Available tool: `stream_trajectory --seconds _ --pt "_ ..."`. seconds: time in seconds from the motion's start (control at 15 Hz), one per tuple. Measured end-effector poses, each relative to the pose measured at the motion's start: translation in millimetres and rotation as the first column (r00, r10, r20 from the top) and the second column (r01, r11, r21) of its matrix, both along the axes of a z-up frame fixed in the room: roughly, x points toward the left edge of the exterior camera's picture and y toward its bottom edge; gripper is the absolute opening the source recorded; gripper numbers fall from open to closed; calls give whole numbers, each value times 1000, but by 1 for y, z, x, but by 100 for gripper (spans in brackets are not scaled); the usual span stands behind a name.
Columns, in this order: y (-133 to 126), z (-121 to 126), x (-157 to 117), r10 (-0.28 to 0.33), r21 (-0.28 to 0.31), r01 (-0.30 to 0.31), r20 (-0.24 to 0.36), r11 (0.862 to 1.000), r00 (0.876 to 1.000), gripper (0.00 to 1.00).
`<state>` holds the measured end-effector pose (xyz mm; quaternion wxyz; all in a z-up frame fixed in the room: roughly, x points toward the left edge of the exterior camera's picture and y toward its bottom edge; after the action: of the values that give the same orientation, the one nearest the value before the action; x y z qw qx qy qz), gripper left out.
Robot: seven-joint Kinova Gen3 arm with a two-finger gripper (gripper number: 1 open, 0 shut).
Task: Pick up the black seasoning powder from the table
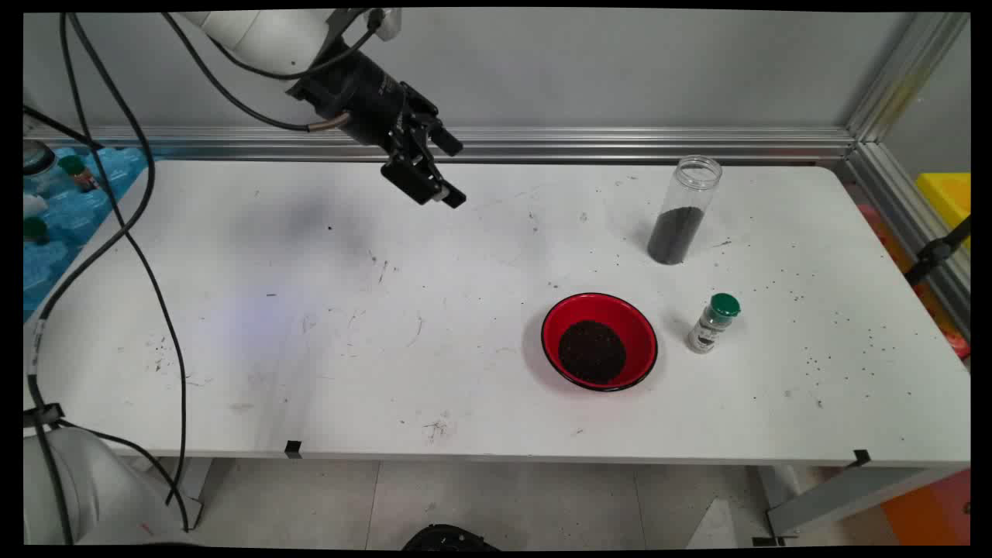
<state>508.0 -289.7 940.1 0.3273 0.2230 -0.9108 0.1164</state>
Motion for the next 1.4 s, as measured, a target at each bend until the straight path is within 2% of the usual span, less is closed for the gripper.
stream_trajectory --seconds 0.6,1.4 --pt "-31 -7 -24 25 -16 -25 -47 1000 999 100" --pt "-82 -46 -74 61 -14 -62 -98 998 993 100"
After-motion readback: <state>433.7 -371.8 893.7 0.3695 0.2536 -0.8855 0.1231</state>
